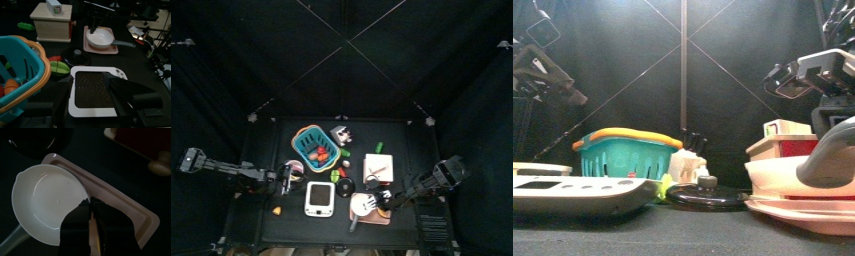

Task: Put pan on stove

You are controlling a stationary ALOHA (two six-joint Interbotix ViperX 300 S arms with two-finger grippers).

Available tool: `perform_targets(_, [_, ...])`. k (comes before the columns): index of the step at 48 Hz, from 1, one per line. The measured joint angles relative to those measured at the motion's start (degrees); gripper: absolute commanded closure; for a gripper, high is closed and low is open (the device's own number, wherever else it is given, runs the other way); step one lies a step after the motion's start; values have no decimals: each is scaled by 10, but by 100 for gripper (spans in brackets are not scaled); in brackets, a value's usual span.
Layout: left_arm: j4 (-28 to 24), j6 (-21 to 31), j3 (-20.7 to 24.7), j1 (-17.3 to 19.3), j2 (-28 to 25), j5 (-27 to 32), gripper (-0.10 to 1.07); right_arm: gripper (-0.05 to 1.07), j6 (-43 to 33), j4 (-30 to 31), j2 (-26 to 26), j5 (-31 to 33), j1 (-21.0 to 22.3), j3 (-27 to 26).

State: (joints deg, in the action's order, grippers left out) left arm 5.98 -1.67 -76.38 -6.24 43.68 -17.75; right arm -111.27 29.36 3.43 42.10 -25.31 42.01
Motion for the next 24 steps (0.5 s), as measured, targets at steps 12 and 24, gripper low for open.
perform_targets(12, [-15, -3, 0, 4, 2, -18, 11, 65, 0, 36, 0, -14, 9, -40])
perform_targets(24, [-29, -3, -14, 34, 33, -62, 11, 65, 0, 58, -31, -51, 53, -116])
